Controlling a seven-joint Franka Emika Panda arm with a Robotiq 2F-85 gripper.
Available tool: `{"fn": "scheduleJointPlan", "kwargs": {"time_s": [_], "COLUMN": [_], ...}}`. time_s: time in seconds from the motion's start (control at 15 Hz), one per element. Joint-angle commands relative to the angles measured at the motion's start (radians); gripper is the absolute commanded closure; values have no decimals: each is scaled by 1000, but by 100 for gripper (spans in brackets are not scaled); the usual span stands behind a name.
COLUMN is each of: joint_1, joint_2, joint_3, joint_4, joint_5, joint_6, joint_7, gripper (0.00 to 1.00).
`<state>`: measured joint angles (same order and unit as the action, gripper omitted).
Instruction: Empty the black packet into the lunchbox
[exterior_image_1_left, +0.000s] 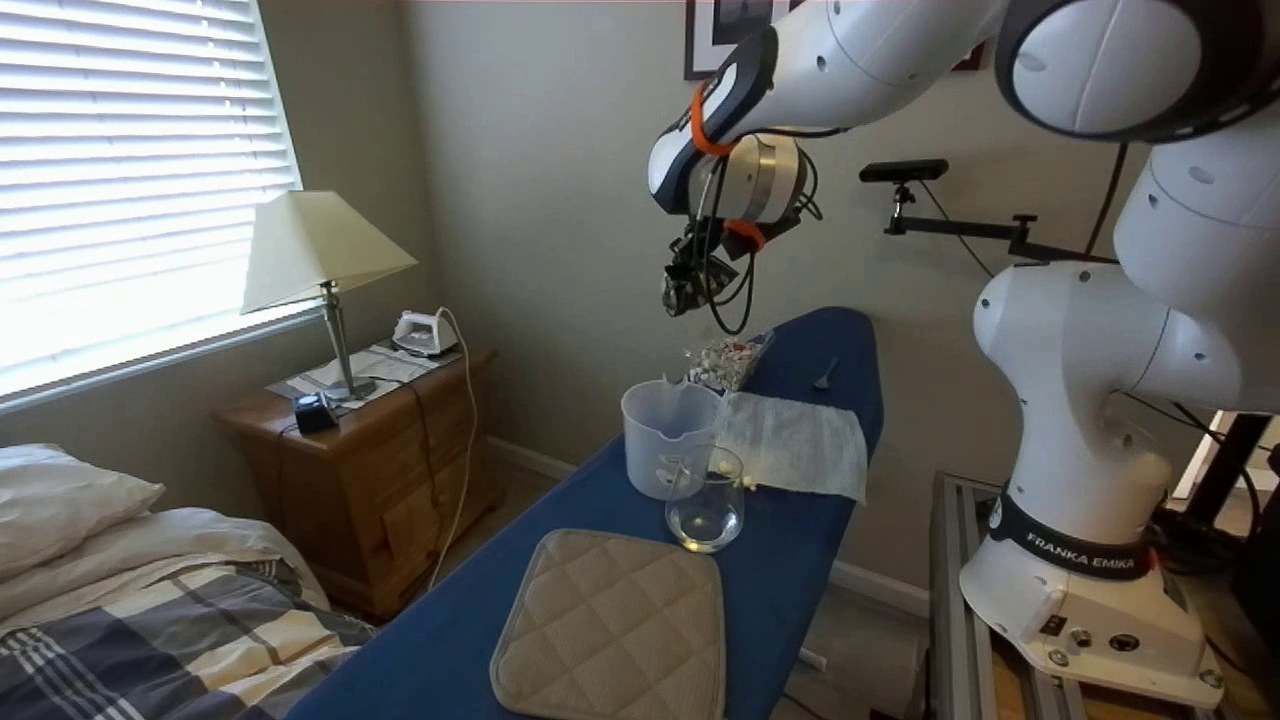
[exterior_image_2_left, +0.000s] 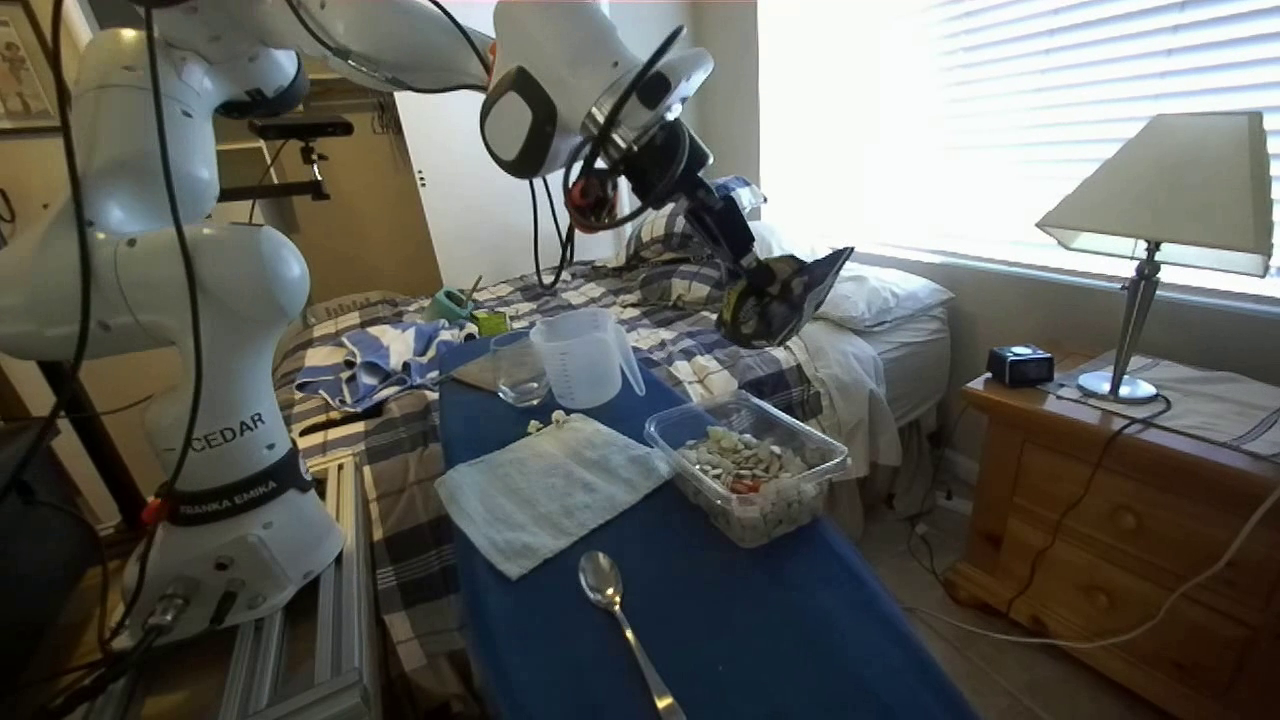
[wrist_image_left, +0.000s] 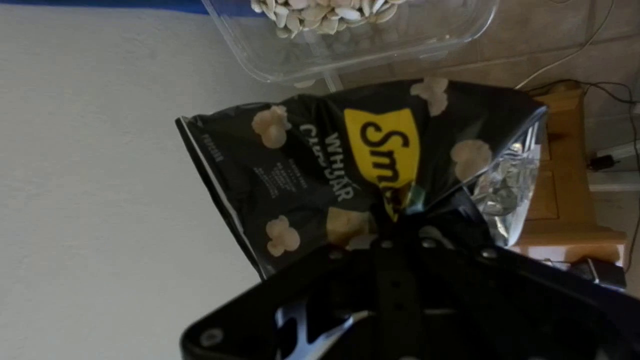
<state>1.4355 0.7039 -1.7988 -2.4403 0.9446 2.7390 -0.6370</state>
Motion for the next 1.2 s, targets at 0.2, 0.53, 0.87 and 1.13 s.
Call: {"fn": "scheduleJointPlan", "kwargs": {"time_s": [0.2, 0.53, 0.87, 1.13], "joint_1": [87, 163, 208, 218], "joint_2": [227, 192, 130, 94], "joint_3": [-185, -272, -324, -334], "joint_4": [-12, -25, -91, -136], "joint_5": [-420, -615, -550, -512], "joint_6": [-430, -755, -848, -814], "joint_7": [401, 472, 388, 336], "gripper": [100, 100, 100, 100]}}
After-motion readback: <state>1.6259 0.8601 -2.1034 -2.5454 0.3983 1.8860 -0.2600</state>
